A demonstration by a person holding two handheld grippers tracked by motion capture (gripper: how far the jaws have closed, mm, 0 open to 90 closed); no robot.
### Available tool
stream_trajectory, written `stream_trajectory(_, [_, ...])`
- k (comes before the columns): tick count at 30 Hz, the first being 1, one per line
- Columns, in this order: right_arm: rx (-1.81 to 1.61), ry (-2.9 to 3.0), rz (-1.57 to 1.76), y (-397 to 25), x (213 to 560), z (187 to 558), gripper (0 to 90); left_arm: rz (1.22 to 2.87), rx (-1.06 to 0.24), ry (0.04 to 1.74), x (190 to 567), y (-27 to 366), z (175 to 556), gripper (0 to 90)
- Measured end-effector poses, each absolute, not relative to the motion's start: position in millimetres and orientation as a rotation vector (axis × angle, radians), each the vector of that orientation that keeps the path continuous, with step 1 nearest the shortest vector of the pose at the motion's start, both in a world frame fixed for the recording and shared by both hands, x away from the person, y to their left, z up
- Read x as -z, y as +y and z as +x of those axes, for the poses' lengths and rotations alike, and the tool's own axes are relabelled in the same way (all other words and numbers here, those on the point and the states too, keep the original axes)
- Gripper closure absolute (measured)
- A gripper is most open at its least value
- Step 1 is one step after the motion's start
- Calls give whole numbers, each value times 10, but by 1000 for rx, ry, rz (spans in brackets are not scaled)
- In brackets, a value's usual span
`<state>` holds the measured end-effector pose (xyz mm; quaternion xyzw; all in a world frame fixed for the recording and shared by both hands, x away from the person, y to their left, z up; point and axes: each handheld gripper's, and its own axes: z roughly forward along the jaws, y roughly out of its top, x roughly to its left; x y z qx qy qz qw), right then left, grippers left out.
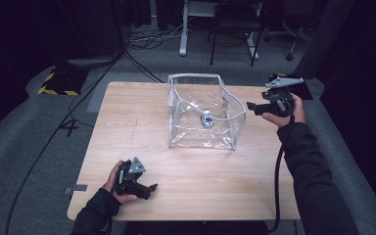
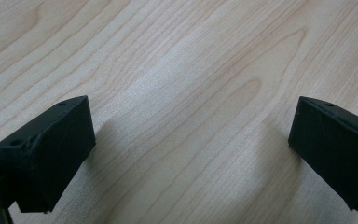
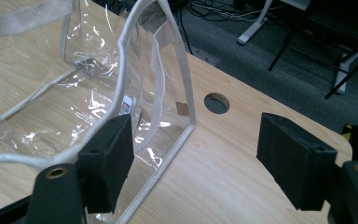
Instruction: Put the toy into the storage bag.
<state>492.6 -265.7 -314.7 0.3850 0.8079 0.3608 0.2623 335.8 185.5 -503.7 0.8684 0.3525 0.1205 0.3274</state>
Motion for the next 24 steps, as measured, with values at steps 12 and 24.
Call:
stream_trajectory(12, [-971,2210,1058,-2709,3298,4896,275,2274,-316,923,5037,1855,3358,6])
stream_trajectory(24, [-938,2251,1056,-2723,3497,4849,272,2275,-316,923,5037,1856,3358,6])
